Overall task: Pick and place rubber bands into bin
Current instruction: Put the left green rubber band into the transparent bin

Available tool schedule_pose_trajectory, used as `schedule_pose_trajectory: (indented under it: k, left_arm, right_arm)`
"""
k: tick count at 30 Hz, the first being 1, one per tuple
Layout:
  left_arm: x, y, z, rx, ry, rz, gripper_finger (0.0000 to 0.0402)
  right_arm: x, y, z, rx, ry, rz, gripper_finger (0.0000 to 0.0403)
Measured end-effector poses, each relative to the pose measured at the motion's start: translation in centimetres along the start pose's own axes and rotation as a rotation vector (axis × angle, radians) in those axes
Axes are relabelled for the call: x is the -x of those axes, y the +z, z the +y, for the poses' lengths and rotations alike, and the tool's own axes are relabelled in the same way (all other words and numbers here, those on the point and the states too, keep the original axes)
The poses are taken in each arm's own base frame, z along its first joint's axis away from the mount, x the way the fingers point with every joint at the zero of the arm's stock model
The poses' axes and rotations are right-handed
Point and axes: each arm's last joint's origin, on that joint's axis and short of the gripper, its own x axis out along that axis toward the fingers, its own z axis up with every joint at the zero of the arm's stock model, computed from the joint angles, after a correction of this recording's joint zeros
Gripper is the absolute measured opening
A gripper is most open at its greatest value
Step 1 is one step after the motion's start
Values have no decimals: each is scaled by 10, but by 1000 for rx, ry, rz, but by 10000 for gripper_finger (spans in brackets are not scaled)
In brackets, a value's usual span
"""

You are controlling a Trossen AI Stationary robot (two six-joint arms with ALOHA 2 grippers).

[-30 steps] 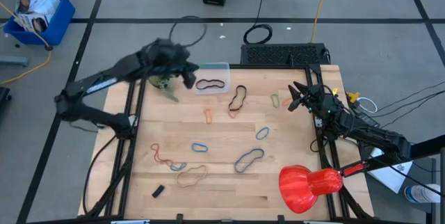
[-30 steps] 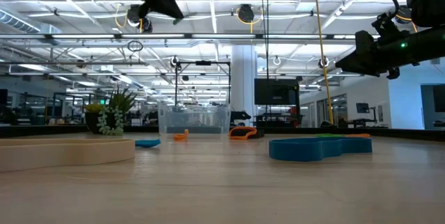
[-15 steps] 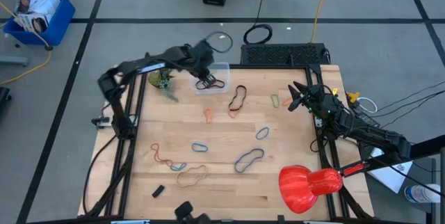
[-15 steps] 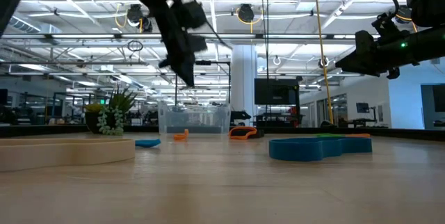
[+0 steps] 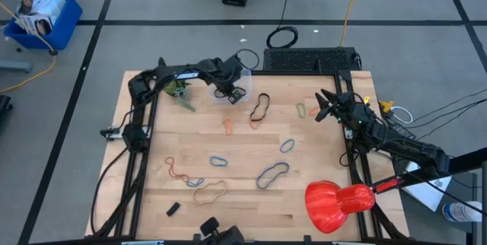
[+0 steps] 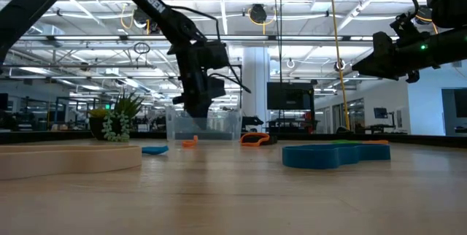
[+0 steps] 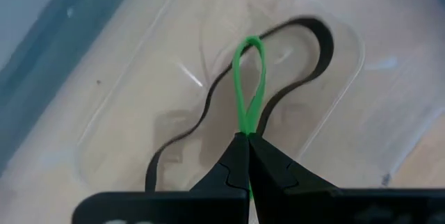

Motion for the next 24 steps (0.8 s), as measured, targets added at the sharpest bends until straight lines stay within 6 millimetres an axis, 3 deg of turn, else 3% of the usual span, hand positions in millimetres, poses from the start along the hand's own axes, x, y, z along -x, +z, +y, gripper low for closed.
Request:
schedule_pose_trajectory:
  k: [14, 24]
  left_arm:
    - [7, 3, -2, -3, -4, -38, 56]
    - [17, 5, -2, -33, -7, -64, 171]
  right_arm:
    - [0, 0, 0, 0, 0, 0, 141]
    - [0, 0, 0, 0, 0, 0, 141]
